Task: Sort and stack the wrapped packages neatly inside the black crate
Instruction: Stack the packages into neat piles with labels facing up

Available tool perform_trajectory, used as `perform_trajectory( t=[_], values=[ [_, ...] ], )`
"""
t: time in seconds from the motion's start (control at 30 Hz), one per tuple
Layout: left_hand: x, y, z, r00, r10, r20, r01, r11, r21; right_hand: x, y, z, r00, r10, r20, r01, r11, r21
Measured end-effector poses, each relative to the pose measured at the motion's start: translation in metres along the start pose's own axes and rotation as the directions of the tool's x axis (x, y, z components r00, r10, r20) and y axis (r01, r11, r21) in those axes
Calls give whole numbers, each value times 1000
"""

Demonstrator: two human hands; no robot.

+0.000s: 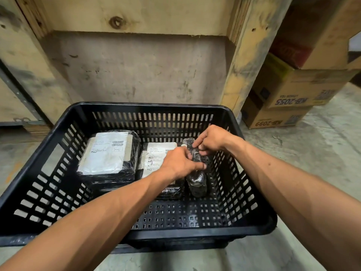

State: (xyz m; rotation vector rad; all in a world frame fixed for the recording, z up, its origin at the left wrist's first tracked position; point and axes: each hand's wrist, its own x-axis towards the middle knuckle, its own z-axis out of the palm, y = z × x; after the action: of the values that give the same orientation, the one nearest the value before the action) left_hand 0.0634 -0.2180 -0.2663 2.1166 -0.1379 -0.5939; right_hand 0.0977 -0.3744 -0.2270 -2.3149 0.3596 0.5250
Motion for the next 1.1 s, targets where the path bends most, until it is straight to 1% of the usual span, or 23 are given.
perform_trajectory(
  t=[0.1,0.23,0.3,0.37,0.43,0.47,0.53,0.6,0.73,0.8,0.93,1.0,1.07,1.1],
  values=[
    [1,2,4,998,-26,-59,27,999,31,-3,-2,-1,995,44,85,-56,989,138],
    [1,7,13,989,-119,-90,112,991,-73,-7,-1,-4,990,39,137,-66,978,199],
    [-1,8,10,977,-177,-119,152,968,-199,-7,1,-4,991,17,134,-46,975,219],
    [-3,5,-1,963,-224,-147,156,914,-374,-6,3,-4,994,-27,107,2,975,221],
    [-8,1,-16,965,-214,-153,110,858,-502,-6,5,-5,991,-126,42,117,980,162],
    [-11,-2,-23,969,-188,-163,76,848,-525,-7,7,-5,983,-181,4,179,977,119],
    [-19,-10,-37,970,-128,-206,-1,848,-530,-9,7,-3,965,-257,-49,260,962,80],
    [-26,-17,-52,960,-95,-262,-67,834,-547,-10,7,4,956,-283,-77,289,953,91],
    [-36,-37,-82,933,-90,-348,-152,781,-606,-12,2,18,940,-314,-134,326,942,76],
    [-39,-46,-91,927,-86,-366,-170,772,-612,-14,-2,22,940,-321,-116,337,928,159],
    [-44,-53,-99,929,-77,-363,-175,773,-610,-23,-9,30,943,-324,-78,325,840,434],
    [-44,-54,-100,942,-43,-332,-167,800,-576,-27,-9,32,936,-331,-117,345,808,477],
    [-46,-54,-100,951,8,-308,-169,849,-500,-31,-8,33,931,-333,-150,364,802,473],
    [-46,-53,-100,954,33,-297,-181,853,-489,-32,-7,33,931,-334,-148,363,806,468]
  ],
)
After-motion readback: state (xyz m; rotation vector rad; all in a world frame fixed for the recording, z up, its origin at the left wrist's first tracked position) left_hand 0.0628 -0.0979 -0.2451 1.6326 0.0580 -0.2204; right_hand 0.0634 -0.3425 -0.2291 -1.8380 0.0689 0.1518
